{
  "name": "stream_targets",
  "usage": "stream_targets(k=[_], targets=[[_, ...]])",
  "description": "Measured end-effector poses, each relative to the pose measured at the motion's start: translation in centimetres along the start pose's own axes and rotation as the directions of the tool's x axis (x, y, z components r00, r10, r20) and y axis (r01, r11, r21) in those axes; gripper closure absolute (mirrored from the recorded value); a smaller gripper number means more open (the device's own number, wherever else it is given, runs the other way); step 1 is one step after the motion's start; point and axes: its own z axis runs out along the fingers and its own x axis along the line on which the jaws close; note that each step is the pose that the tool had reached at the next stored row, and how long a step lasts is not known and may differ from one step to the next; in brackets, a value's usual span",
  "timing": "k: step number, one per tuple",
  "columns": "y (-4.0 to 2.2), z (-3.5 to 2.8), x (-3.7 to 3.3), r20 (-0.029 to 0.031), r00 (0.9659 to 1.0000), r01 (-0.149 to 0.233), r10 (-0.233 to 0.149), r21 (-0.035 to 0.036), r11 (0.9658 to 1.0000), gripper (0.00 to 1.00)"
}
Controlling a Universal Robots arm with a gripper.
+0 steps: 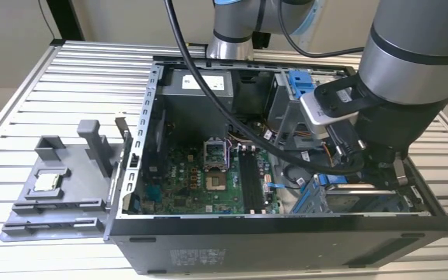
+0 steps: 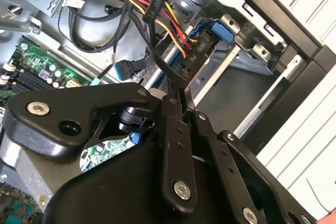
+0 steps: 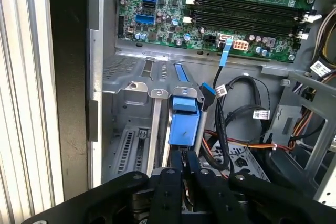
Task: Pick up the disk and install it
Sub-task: 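Insert the second disk wire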
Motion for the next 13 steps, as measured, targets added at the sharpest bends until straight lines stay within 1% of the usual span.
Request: stream_targets(k=[13], targets=[[0.07, 0.25, 0.01, -0.0002, 1.0, 0.0, 0.0, 0.0, 1.0, 1.0]])
